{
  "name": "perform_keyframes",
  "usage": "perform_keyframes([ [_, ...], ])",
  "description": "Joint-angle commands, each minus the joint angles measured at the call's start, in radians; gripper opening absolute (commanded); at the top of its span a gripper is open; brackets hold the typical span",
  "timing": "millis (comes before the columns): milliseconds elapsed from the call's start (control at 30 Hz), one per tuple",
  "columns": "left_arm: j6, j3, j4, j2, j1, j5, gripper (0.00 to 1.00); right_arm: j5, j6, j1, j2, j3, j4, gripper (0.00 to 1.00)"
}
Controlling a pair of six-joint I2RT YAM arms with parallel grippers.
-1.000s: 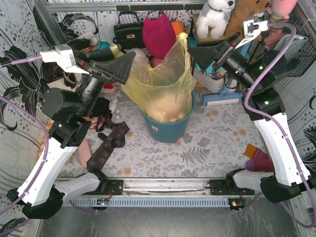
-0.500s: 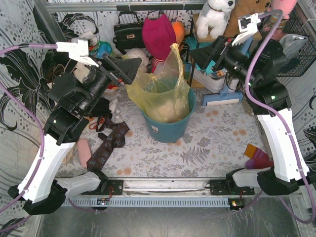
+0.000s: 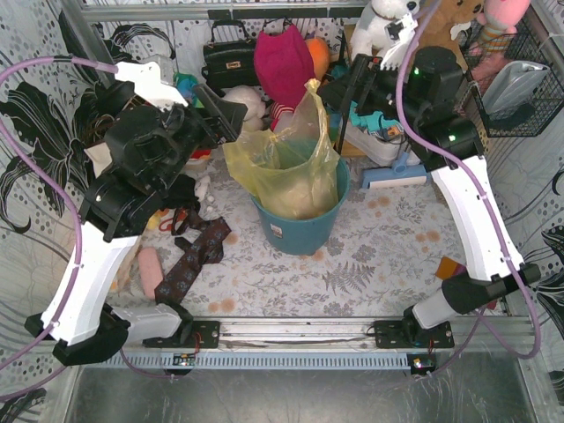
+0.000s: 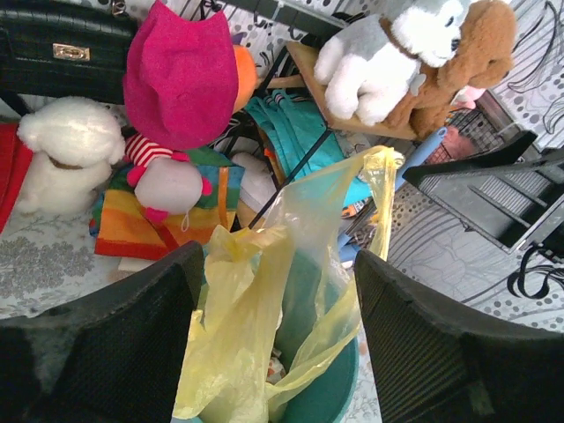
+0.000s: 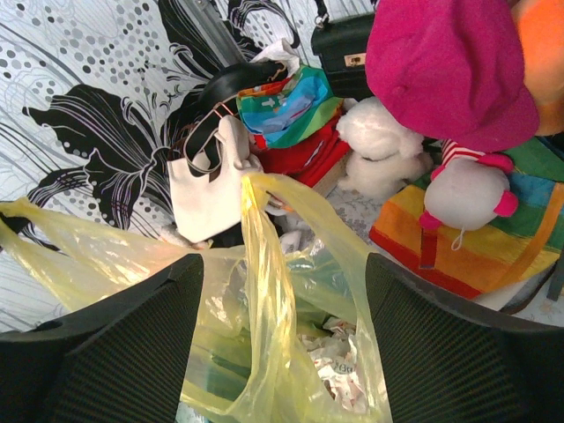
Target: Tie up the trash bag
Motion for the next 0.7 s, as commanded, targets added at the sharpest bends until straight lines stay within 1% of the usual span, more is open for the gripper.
perform_keyframes([
  [0, 0.011, 0.080, -0.033, 0.026, -0.002, -0.036, 0.73, -0.067, -0.015, -0.001, 0.063, 0.122, -0.025, 0.73],
  [67, 0.014, 0.116, -0.056, 0.046, -0.002, -0.030, 0.69, -0.082, -0.013, -0.001, 0.093, 0.153, -0.030, 0.72],
  [200, 0.016, 0.140, -0.090, 0.067, -0.002, -0.042, 0.66, -0.113, -0.012, -0.001, 0.144, 0.206, -0.033, 0.70],
  [400, 0.019, 0.131, -0.107, 0.075, -0.002, -0.085, 0.65, -0.144, -0.019, -0.001, 0.232, 0.305, -0.073, 0.66],
  [467, 0.023, 0.129, -0.106, 0.080, -0.002, -0.089, 0.66, -0.144, -0.026, -0.001, 0.255, 0.333, -0.089, 0.62],
  [500, 0.025, 0.130, -0.107, 0.083, -0.002, -0.092, 0.66, -0.143, -0.029, -0.001, 0.264, 0.342, -0.095, 0.60],
  [600, 0.033, 0.148, -0.119, 0.104, -0.001, -0.101, 0.66, -0.139, -0.033, -0.001, 0.273, 0.350, -0.109, 0.47],
  [633, 0.037, 0.157, -0.126, 0.110, -0.001, -0.102, 0.65, -0.134, -0.032, -0.001, 0.271, 0.350, -0.114, 0.39],
  [667, 0.039, 0.164, -0.131, 0.116, 0.001, -0.101, 0.64, -0.126, -0.035, -0.001, 0.263, 0.346, -0.117, 0.27],
])
